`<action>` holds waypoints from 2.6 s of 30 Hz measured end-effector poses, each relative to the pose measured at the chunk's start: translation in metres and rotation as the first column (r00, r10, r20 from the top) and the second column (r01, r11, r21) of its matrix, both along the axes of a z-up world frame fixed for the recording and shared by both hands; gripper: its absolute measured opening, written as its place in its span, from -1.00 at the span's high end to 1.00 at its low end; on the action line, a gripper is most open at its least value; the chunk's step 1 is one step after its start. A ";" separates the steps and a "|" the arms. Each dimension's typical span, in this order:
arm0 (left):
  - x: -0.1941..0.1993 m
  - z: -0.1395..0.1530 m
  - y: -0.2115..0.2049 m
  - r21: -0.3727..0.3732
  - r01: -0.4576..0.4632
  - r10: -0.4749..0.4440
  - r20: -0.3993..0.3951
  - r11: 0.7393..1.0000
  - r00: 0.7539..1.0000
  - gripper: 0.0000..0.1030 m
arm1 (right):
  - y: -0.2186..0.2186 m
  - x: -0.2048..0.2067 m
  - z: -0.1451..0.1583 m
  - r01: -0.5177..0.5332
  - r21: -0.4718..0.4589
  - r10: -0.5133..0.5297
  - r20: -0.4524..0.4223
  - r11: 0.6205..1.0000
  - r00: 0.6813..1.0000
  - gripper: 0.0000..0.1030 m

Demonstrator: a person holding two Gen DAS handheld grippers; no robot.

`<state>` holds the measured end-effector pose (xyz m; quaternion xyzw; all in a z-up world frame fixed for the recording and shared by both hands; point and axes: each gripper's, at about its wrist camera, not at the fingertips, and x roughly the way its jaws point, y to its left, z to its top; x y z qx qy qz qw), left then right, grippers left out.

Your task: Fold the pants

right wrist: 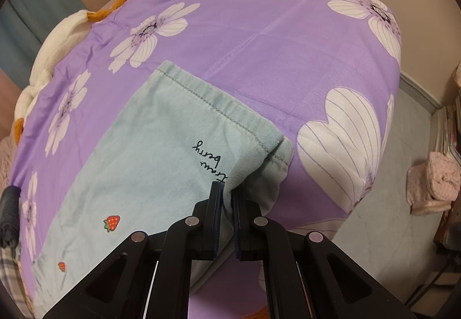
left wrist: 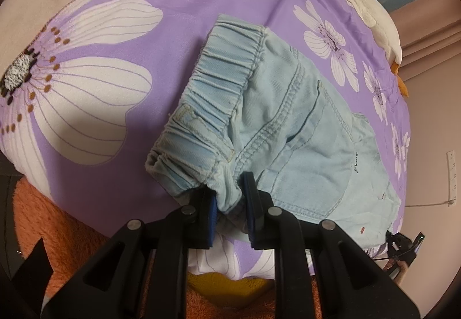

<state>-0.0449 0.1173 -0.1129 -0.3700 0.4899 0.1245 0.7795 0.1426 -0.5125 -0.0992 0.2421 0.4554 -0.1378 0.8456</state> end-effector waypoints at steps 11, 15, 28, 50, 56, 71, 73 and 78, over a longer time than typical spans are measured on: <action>-0.006 0.001 0.002 -0.013 0.001 0.000 0.008 1.000 1.000 0.70 | 0.001 0.002 0.001 0.016 -0.011 -0.017 -0.023 1.000 1.000 0.97; -0.009 0.004 0.001 -0.016 -0.006 0.006 0.015 1.000 1.000 0.70 | 0.002 0.003 0.002 0.018 -0.025 -0.019 -0.033 1.000 0.999 0.97; -0.008 -0.004 0.002 -0.024 0.007 -0.006 0.040 1.000 0.999 0.69 | 0.012 0.010 0.004 0.021 -0.122 -0.031 -0.083 0.992 0.996 0.97; -0.010 -0.001 -0.001 -0.008 0.022 -0.022 0.030 1.000 0.999 0.70 | 0.018 0.008 0.019 0.055 -0.252 -0.075 -0.072 0.966 0.995 0.97; -0.010 -0.002 0.000 -0.008 0.021 -0.021 0.035 1.000 0.999 0.69 | 0.017 0.011 0.008 0.047 -0.248 -0.072 -0.096 0.968 0.993 0.97; -0.039 0.069 0.031 0.080 -0.082 0.070 0.143 0.993 0.987 -0.44 | 0.059 0.002 0.066 -0.057 -0.333 0.049 -0.032 0.941 0.998 -0.07; -0.032 0.073 0.039 0.106 -0.096 0.081 0.138 0.990 0.987 -0.44 | 0.072 0.002 0.078 -0.090 -0.309 0.096 0.005 0.947 0.995 -0.07; 0.006 0.071 0.058 0.101 -0.058 0.042 0.152 0.993 0.987 -0.44 | 0.122 0.004 0.097 -0.250 -0.248 0.274 0.068 0.936 0.959 -0.08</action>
